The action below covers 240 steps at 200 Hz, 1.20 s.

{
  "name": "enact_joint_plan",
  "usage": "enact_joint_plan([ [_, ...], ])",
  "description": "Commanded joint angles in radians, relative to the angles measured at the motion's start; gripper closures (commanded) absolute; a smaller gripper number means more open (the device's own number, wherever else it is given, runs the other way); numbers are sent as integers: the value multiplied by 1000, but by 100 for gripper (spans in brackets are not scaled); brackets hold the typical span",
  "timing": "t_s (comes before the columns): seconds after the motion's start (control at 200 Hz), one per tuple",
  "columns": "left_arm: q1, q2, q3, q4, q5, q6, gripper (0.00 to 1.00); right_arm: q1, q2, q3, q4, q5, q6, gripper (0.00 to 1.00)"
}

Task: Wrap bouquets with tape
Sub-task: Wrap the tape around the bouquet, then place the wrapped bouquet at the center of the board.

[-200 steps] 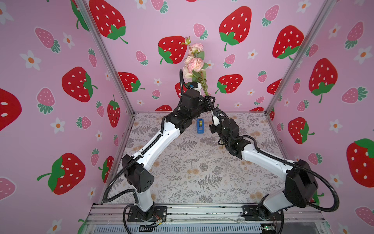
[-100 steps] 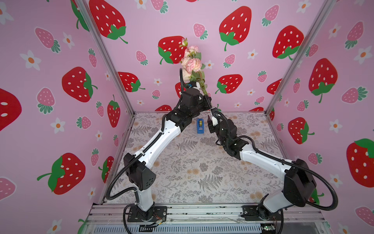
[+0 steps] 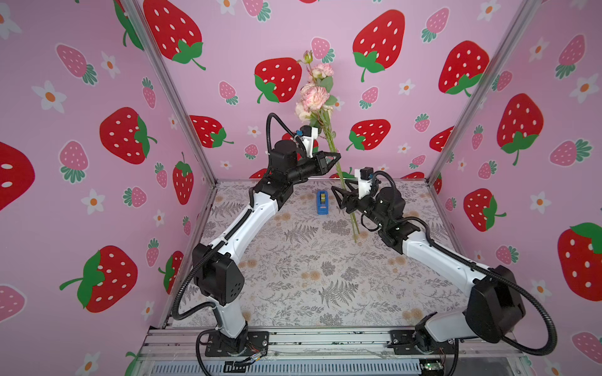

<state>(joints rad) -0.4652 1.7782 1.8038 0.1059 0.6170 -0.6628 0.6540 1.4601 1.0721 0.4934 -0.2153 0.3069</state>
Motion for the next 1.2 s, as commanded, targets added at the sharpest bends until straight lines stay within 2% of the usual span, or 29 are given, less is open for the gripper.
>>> enact_joint_plan([
  [0.0,-5,-49,-8,160,112,12,100,4,27,28,33,-136,58,47],
  [0.12,-7,-55,-17,170,119,34,100,4,28,27,48,-106,71,99],
  [0.23,-7,-74,-33,112,90,85,100,4,17,23,26,-63,58,100],
  [0.27,-7,-89,-39,55,39,112,100,3,6,23,-3,-21,50,100],
  [0.28,-7,-94,-42,41,26,119,93,4,4,21,-11,-11,49,100],
  [0.315,-9,-115,-65,5,-19,143,59,4,-6,16,-39,37,45,100],
  [0.345,-8,-137,-95,-11,-53,162,38,4,-21,4,-58,83,40,100],
  [0.38,-7,-166,-138,-30,-93,182,26,4,-38,-11,-85,131,39,100],
  [0.42,-9,-203,-192,-45,-140,204,20,4,-55,-33,-115,184,35,100],
  [0.595,-7,-367,-459,-163,-349,258,18,1,-93,-114,-292,345,30,100],
  [0.796,-3,-523,-733,-218,-619,269,19,-9,-28,-178,-473,469,37,100],
  [1.001,15,-577,-836,-302,-725,263,21,-30,71,-262,-532,451,86,100],
  [1.066,26,-592,-881,-282,-733,261,22,-33,104,-282,-544,440,103,100],
  [1.196,35,-644,-995,-206,-827,244,21,-33,149,-330,-529,423,144,100],
])
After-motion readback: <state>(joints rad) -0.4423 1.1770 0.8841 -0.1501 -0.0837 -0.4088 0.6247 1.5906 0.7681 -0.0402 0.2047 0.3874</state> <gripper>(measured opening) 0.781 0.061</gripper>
